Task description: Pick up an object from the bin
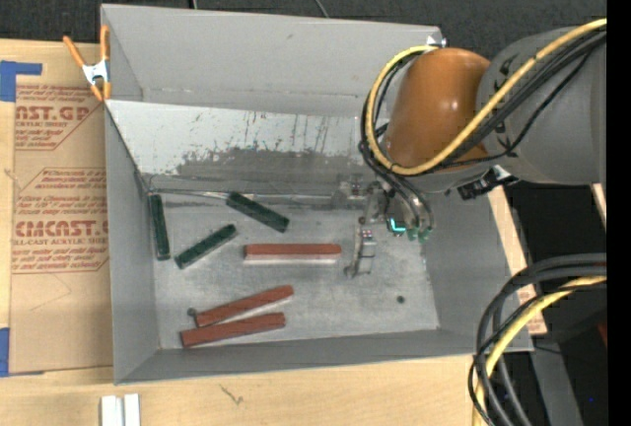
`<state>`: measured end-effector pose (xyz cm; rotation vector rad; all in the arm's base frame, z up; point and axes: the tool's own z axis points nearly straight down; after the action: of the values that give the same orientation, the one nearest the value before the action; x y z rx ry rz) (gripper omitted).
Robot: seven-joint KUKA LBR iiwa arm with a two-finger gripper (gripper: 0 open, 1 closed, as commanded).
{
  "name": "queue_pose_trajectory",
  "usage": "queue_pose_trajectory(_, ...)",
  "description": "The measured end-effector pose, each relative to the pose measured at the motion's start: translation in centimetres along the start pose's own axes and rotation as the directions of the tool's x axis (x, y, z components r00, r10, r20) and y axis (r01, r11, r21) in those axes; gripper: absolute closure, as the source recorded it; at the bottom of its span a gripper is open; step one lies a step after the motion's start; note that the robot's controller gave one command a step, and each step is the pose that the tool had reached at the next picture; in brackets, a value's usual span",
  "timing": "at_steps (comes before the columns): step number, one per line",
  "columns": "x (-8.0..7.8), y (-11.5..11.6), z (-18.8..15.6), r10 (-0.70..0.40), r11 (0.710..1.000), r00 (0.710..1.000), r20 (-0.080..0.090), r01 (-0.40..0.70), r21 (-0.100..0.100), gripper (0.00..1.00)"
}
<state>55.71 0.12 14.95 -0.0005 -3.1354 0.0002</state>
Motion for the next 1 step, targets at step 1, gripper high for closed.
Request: queue_pose_trajectory(1,-0.19,0.00,-0.41,0.000,1.000,1.000,0.007,0.000,0.000,0.00)
